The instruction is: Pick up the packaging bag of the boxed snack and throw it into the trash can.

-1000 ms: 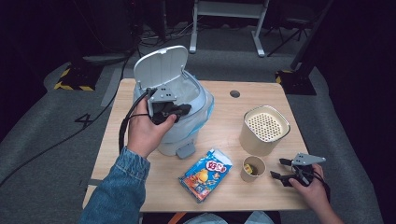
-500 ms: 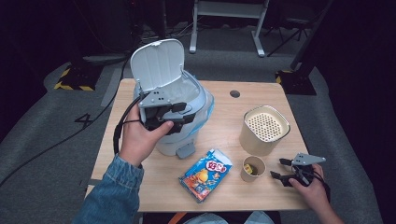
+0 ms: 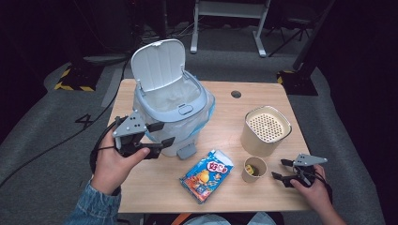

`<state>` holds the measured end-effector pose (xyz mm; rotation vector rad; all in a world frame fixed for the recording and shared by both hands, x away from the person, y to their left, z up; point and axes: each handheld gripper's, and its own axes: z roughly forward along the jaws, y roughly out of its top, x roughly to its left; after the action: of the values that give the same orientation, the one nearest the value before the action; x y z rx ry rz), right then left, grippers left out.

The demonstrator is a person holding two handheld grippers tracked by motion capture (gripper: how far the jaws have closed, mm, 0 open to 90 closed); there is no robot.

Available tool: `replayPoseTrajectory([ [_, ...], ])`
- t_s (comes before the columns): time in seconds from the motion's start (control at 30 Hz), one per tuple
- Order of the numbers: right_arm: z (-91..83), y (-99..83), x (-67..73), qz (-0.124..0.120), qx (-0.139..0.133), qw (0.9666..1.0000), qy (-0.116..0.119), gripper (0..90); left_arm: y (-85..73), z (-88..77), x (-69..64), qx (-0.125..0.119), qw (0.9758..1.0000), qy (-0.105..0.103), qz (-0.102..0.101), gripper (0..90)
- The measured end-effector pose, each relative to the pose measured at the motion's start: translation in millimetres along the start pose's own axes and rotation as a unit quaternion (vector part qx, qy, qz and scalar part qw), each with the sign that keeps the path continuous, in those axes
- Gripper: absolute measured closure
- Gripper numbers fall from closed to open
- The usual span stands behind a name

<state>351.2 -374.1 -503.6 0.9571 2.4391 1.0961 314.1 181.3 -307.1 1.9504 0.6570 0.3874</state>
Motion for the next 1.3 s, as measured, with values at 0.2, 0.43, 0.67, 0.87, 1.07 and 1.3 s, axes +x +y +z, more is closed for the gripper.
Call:
replayPoseTrajectory([
  [0.2,0.0,0.1,0.5,0.001,0.001,1.0,-0.003,25.0,-41.6,-2.5,4.1,0.031,0.9994,0.008,-0.014,40.6],
  [0.43,-0.8,-0.1,2.1,0.008,0.001,0.9999,-0.008,26.9,-79.8,11.7,11.9,0.07,0.9969,0.021,-0.03,40.5],
  [0.67,-7.4,3.4,2.8,0.007,0.008,0.9999,0.001,35.0,-113.3,32.8,22.8,0.105,0.993,0.017,-0.052,39.9],
  [0.87,-17.6,9.6,5.3,0.006,0.019,0.9996,0.018,42.0,-138.5,47.2,30.8,0.152,0.9856,0.026,-0.069,39.9],
  [1.07,-23.9,13.5,10.2,0.006,0.033,0.9992,0.021,43.6,-155.8,58.3,33.5,0.191,0.9779,0.026,-0.081,39.9],
  [1.3,-31.5,23.3,15.0,-0.006,0.029,0.9989,0.037,47.3,-166.2,66.3,35.3,0.215,0.9729,0.041,-0.075,37.3],
])
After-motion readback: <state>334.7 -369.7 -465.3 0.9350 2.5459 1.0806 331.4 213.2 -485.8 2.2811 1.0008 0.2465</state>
